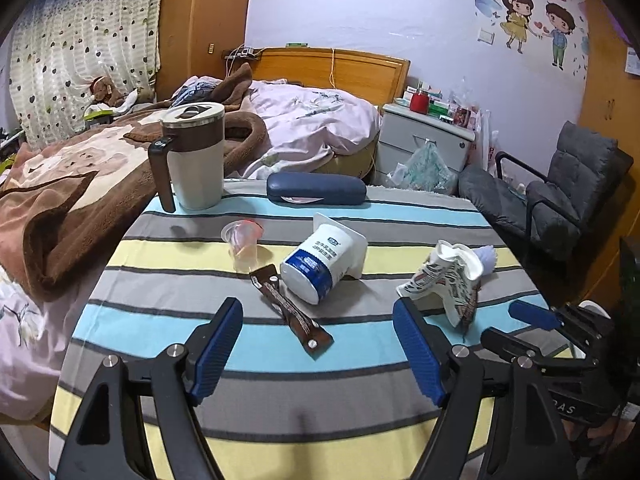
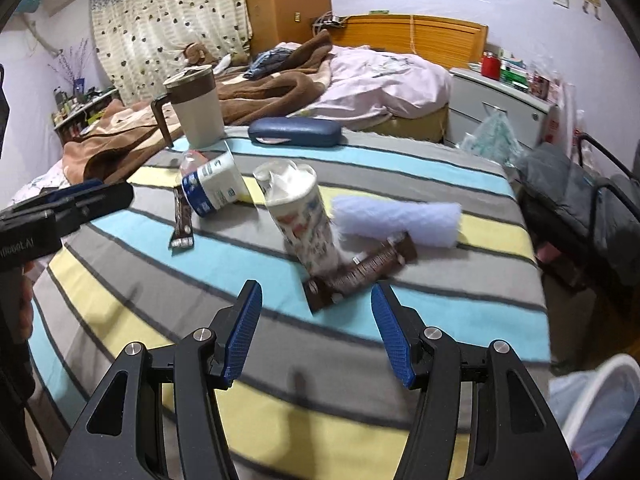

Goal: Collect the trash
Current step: 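Grasp the patterned paper cup with the right tool while the left tool grasps the white yogurt cup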

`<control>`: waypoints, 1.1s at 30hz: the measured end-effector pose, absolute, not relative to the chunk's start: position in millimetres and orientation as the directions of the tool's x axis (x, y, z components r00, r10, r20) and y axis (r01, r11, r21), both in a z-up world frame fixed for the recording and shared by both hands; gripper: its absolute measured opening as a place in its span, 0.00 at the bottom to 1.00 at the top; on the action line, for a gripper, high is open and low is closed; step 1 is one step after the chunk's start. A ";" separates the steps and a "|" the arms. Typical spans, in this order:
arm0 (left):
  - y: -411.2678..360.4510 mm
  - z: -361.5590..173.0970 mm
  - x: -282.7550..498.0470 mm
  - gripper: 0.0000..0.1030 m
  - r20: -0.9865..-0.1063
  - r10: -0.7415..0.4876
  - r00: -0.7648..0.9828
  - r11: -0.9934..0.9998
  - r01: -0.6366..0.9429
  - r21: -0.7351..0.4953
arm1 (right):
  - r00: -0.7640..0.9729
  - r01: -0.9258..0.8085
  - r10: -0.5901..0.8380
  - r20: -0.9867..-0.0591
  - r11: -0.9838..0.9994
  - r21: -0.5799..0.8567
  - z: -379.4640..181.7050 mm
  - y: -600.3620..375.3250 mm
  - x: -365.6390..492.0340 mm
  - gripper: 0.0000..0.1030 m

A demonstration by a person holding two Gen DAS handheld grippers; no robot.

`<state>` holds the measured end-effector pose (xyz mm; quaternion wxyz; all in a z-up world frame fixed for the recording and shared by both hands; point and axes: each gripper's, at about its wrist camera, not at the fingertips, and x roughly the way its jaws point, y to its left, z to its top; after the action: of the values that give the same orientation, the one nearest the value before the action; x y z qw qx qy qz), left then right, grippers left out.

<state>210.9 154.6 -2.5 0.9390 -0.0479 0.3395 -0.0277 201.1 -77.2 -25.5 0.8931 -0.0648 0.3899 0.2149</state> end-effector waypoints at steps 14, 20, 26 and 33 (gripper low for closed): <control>159.4 -13.3 260.0 0.77 -0.654 -0.110 0.749 0.993 0.057 -0.102 | 0.599 -0.449 0.328 -0.730 0.893 0.033 -30.0 -61.0 227.7 0.57; 151.0 -19.6 280.9 0.78 -0.672 -0.103 0.733 0.994 0.107 -0.036 | 0.592 -0.454 0.339 -0.731 0.890 0.045 -34.2 -61.8 230.9 0.39; 150.2 -23.5 293.1 0.78 -0.681 -0.101 0.725 0.993 0.112 -0.028 | 0.609 -0.446 0.320 -0.725 0.895 0.021 -35.4 -64.1 232.8 0.17; 139.7 -31.3 302.4 0.78 -0.702 -0.124 0.701 0.988 0.155 -0.020 | 0.613 -0.429 0.333 -0.716 0.902 0.053 -33.1 -73.0 233.9 0.16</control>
<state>302.4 139.7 -31.3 0.9220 0.0201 0.3792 -0.0756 233.9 -73.0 -33.1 0.8959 -0.0620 0.3850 0.2126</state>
